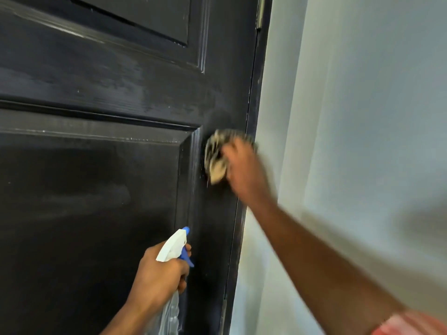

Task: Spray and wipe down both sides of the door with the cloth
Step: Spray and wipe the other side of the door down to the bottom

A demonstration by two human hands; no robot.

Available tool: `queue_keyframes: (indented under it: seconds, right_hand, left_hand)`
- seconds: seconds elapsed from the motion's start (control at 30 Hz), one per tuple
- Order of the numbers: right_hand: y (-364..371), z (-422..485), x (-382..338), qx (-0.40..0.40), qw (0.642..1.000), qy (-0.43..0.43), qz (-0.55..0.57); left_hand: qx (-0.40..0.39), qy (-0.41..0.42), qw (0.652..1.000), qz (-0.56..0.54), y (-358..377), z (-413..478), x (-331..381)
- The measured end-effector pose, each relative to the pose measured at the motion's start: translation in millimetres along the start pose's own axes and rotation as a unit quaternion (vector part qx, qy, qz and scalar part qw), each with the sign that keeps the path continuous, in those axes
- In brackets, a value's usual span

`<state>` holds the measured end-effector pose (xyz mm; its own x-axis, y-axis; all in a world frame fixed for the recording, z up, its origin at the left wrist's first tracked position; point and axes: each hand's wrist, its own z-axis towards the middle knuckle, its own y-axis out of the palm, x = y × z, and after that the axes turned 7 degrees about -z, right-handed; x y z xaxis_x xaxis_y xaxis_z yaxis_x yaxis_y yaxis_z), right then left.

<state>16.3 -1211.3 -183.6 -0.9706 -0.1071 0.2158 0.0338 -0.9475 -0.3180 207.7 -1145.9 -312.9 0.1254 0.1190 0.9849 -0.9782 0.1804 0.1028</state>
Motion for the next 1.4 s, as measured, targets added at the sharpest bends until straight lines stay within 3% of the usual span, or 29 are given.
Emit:
queue_keyframes:
  seconds: [0.13, 0.3, 0.37, 0.47, 0.57, 0.63, 0.77, 0.87, 1.0, 1.07, 1.23, 1.3, 1.4]
  right_hand:
    - [-26, 106, 28, 0.084, 0.990, 0.106, 0.042]
    - [11, 30, 2, 0.131, 0.983, 0.117, 0.057]
    - [33, -43, -21, 0.088, 0.992, 0.074, 0.061]
    - [56, -146, -53, -0.037, 0.998, -0.032, 0.029]
    - [52, -166, -54, -0.085, 0.992, -0.092, 0.017]
    - [41, -135, -50, -0.051, 0.993, -0.108, 0.011]
    - [16, 22, -41, 0.118, 0.991, -0.029, 0.050]
    - [-7, 124, -37, 0.185, 0.982, 0.017, 0.037]
    - [3, 110, -42, 0.208, 0.977, 0.022, 0.052]
    - [19, 63, -50, 0.193, 0.979, 0.010, 0.065]
    - [54, -93, -70, 0.026, 0.997, -0.071, 0.029]
    - [54, -119, -67, -0.021, 0.995, -0.102, 0.003]
    - [44, -103, -66, -0.022, 0.996, -0.084, 0.022]
  left_hand:
    - [-0.003, -0.006, 1.000, -0.014, -5, 11, -9]
    - [-0.004, 0.002, 1.000, -0.024, -15, 17, -11]
    - [-0.001, 0.004, 1.000, -0.021, -19, 18, -10]
    - [0.007, 0.007, 1.000, -0.005, -21, 18, -10]
    - [0.010, 0.013, 1.000, 0.006, -23, 14, -8]
    - [0.009, 0.010, 1.000, 0.003, -25, 11, -5]
    - [0.008, 0.006, 1.000, -0.007, -27, 13, -1]
    - [0.004, 0.009, 1.000, -0.015, -30, 16, 1]
    - [0.008, 0.020, 1.000, -0.018, -38, 14, 5]
    - [0.012, 0.020, 1.000, -0.012, -41, 13, 8]
    - [0.020, 0.021, 1.000, 0.006, -42, 5, 11]
    - [0.014, 0.025, 0.999, 0.021, -40, -1, 16]
    - [0.011, 0.028, 0.999, 0.013, -40, -4, 22]
